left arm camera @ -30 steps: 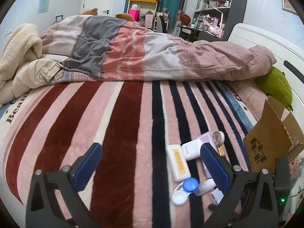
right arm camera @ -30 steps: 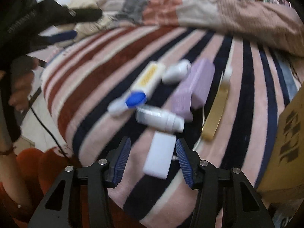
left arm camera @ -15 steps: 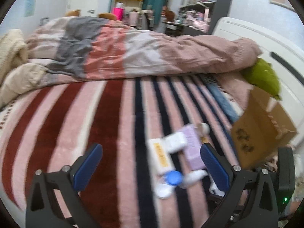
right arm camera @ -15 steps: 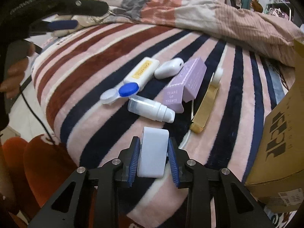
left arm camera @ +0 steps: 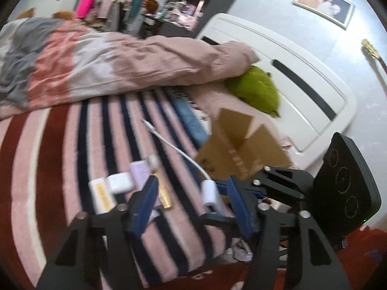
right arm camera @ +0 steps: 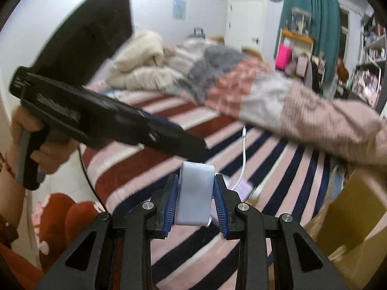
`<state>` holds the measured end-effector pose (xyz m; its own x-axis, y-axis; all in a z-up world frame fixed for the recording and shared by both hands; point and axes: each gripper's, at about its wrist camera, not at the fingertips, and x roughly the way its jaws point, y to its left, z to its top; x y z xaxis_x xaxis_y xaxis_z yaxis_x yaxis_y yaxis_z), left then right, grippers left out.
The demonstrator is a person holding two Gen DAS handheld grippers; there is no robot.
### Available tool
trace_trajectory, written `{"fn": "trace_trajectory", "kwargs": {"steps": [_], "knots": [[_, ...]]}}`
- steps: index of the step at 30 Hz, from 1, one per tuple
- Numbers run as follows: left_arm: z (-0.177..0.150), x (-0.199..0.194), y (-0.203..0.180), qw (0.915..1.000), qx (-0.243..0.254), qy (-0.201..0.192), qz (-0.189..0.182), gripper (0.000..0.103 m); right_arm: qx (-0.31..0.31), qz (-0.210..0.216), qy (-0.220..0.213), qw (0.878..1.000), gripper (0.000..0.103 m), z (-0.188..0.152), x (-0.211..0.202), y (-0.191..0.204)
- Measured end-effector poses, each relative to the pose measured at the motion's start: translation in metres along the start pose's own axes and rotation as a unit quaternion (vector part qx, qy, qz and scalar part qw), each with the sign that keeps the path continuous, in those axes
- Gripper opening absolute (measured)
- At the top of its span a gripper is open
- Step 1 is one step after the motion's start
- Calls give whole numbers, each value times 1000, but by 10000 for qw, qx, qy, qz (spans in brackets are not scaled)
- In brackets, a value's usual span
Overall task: Organize rigid objects
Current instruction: 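Carry the white case into the cardboard box and open the right gripper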
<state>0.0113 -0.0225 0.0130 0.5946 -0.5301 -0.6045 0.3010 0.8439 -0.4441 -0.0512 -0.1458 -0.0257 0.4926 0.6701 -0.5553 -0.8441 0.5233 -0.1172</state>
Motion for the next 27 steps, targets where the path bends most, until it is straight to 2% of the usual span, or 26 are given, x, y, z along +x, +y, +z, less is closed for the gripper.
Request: {"fn": "trace_trajectory", "kwargs": {"steps": [2,4,5,8,13,17,20,24,25,27], "knots": [[9,9,-16,9998,113,94,-116,34,-35,-43,-189,9998,25,5,-12,-5],[22,23,-31,9992,130,183,-324,26,-30,-136,-340,9993,25,6,-24,-14],[27,29,-36,9989,133,222,-392,17,7,-211,-376,9991,25,4,-30,-19],[44,60,-64,9973,329,397,-522,12,206,-313,-500,9980,25,-4,-44,-46],[64,117,-103,9937,600,779,-532,12,711,-461,-432,9955,25,-27,-63,-101],[71,164,-117,9898,618,1127,-616,12,1085,-574,-223,9922,25,-48,-70,-139],[73,194,-120,9863,564,1406,-647,12,1396,-568,118,9885,25,-62,-66,-165],[71,209,-119,9837,576,1594,-608,12,1682,-470,585,9829,25,-72,-60,-183],[70,209,-119,9838,605,1607,-525,13,1713,-452,652,9820,25,-73,-58,-184],[67,203,-115,9833,671,1635,-438,26,1761,-435,866,9796,25,-74,-53,-186]]}}
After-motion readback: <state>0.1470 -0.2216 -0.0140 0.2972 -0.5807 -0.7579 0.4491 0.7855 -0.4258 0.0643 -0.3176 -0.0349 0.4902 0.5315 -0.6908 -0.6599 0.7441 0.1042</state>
